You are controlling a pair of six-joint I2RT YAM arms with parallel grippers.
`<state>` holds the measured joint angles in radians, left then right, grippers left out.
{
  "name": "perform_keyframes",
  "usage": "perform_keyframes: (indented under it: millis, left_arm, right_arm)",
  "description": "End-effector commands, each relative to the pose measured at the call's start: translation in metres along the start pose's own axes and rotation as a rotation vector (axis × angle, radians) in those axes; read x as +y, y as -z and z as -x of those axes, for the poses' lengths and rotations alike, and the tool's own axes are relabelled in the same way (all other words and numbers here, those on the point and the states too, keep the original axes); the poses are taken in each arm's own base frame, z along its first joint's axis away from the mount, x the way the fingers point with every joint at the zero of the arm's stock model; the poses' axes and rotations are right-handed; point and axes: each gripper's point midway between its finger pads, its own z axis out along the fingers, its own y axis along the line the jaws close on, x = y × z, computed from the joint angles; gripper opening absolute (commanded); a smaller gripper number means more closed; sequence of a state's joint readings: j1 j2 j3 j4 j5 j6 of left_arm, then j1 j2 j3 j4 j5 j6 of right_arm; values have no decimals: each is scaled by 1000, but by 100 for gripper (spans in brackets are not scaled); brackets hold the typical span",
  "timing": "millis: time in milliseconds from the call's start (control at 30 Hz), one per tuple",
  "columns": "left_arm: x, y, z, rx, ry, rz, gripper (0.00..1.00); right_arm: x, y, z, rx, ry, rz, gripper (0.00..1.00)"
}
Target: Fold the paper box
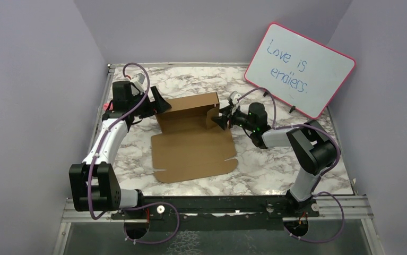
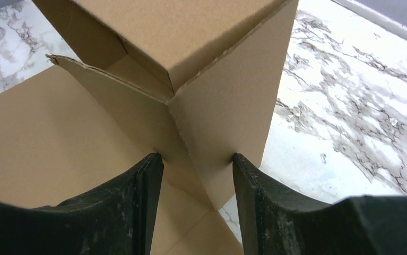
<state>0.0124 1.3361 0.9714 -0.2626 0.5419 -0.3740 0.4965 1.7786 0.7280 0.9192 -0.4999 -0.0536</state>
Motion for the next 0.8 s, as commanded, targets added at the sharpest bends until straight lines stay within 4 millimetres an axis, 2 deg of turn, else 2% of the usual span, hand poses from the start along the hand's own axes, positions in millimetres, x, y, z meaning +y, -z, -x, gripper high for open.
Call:
perform_keyframes:
  millis: [0, 233, 433, 600, 767]
  left_arm:
    - [2, 4, 20, -26, -56, 70, 92]
    - [5, 13, 52, -86, -108, 157, 93]
    - [-3, 18, 72, -123, -138, 156, 93]
    - [-39, 3, 80, -103, -236, 98, 93]
    - [-67, -23, 74, -28, -324, 33, 92]
  right_arm:
    - [3, -7, 25, -82, 46, 16, 56]
    - [3, -7, 23, -68, 62, 16, 56]
    - [3, -8, 23, -66, 66, 25, 57]
    - [3, -8, 23, -66, 70, 26, 57]
    - [5, -9, 23, -65, 70, 38, 57]
